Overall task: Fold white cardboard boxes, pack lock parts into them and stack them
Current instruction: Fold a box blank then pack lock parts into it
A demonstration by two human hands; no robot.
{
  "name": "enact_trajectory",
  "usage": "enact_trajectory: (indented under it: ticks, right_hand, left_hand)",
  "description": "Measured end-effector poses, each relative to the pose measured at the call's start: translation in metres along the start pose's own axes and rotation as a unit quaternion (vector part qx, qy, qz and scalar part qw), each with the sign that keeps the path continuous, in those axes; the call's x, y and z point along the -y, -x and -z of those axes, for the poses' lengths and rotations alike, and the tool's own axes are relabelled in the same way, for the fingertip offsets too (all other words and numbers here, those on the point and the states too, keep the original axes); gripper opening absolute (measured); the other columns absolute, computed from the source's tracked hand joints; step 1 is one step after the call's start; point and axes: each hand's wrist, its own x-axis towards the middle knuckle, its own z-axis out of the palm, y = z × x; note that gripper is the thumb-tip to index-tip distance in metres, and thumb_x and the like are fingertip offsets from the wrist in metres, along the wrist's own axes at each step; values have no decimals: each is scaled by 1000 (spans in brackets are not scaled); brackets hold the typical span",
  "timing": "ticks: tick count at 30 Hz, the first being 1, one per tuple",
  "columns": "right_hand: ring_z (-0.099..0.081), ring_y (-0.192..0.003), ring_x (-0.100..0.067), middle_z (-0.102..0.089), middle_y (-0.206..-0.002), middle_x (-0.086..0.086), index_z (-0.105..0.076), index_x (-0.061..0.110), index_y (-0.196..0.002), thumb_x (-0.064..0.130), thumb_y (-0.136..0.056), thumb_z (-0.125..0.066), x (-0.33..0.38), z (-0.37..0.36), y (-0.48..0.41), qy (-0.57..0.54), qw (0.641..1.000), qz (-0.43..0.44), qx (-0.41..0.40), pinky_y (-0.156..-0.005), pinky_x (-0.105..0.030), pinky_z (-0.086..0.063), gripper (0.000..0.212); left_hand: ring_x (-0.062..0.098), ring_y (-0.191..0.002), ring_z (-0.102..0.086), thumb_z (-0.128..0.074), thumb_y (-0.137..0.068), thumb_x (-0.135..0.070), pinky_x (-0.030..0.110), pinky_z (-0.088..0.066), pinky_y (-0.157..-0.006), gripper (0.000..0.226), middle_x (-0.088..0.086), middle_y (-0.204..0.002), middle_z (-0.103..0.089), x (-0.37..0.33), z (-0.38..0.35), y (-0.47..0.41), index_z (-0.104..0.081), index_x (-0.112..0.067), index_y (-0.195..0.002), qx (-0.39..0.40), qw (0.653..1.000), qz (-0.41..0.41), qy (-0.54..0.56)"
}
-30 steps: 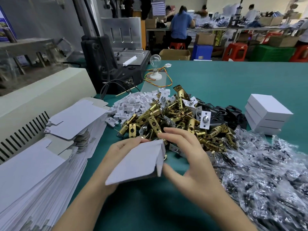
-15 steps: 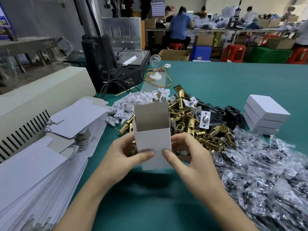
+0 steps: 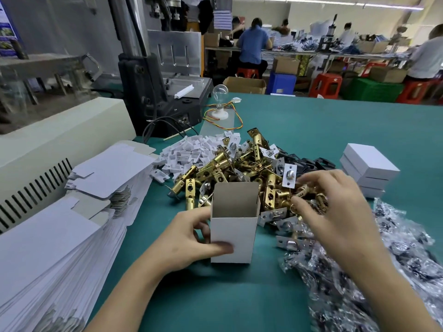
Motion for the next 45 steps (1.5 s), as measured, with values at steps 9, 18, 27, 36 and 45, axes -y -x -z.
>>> enact_trajectory:
  ticks: [9, 18, 27, 36, 45]
  right_hand:
    - [-57, -79, -3, -75, -99, 12, -75, 26, -105, 42, -86, -76, -8, 13, -5, 153, 984, 15, 94, -77, -21, -47, 25]
    - [-63, -69, -9, -71, -79, 8, -77, 16, -96, 34, -91, -73, -12, 24, -50, 67, 996, 45, 23, -64, -28, -49, 19]
    - [-72, -78, -11, -78, -86, -2, -79, 22, -88, 34, -89, -70, 13, 39, -54, -422, 900, -103, 37, -69, -19, -58, 16]
    - [-71, -75, -13, -76, -81, 5, -76, 24, -93, 30, -90, -72, 40, 22, -40, -243, 967, 35, 71, -73, -34, -59, 8]
    - [-65, -80, -8, -70, -84, 13, -75, 25, -99, 42, -91, -70, 74, 24, -58, -21, 973, 183, 137, -77, -36, -54, 19]
  left_hand:
    - [34, -91, -64, -87, -67, -54, 46, -57, -77, 41, -13, -103, -76, 2, 0, -1, -74, -51, -106, -6, 1000, -12, -18]
    - [32, -86, -62, -86, -70, -51, 28, -52, -67, 38, -17, -102, -74, 6, -1, -2, -74, -51, -107, -12, 999, -33, -19]
    - [30, -83, -66, -83, -73, -52, 28, -53, -66, 42, -17, -104, -74, 9, -4, -7, -71, -55, -113, -27, 998, -38, -32]
    - [27, -76, -64, -83, -74, -52, 18, -50, -64, 42, -21, -103, -73, 8, -4, -7, -69, -60, -112, -36, 997, -53, -42]
    - [25, -77, -61, -86, -74, -56, 15, -48, -63, 42, -22, -103, -73, 8, -2, -7, -70, -55, -113, -25, 996, -69, -45]
